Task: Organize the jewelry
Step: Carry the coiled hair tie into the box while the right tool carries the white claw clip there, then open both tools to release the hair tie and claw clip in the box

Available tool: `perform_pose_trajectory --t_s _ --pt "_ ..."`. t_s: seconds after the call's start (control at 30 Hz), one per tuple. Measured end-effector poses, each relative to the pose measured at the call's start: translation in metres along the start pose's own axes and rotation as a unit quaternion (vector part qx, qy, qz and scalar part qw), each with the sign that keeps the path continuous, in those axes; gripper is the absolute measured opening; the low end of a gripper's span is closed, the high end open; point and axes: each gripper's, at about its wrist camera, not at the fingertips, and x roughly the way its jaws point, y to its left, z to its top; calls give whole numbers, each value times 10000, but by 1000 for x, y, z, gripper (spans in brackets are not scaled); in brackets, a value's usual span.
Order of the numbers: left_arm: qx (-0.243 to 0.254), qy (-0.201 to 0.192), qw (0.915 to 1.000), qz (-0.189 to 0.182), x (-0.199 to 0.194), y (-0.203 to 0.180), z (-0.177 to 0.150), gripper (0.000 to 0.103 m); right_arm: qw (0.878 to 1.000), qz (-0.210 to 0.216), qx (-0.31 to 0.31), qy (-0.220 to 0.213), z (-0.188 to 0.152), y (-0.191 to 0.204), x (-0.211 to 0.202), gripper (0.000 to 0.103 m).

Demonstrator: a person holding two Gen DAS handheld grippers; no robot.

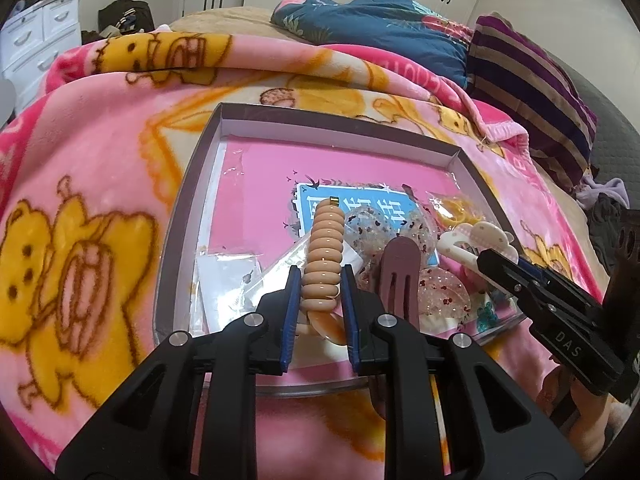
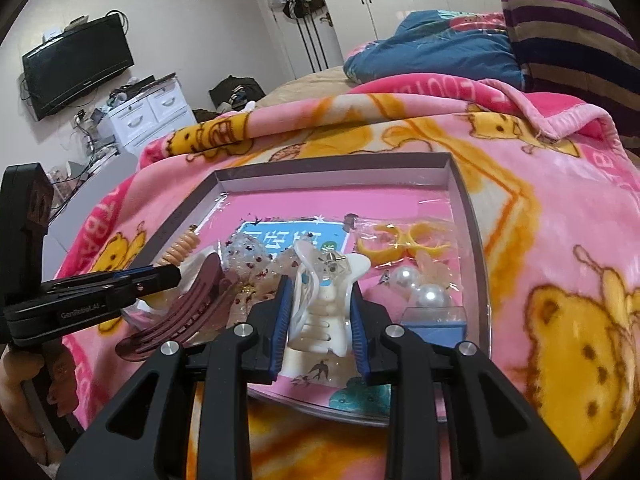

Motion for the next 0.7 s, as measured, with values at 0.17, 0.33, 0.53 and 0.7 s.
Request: perform_pose_trajectory --t_s 0.17,0.33,0.53,0.7 --pt "-40 -7 10000 -6 -1 1 0 12 9999 -33 -26 -128 -1 2 -6 52" --pt "-48 4 10000 -10 -2 2 -1 12 9999 12 -56 -103 -1 4 -10 54" --pt "-41 11 10000 -12 -3 2 -1 27 10000 20 -22 -59 -3 2 -12 63" --pt "-61 25 10000 -14 -5 1 -1 30 10000 -6 4 -54 -4 0 -17 68"
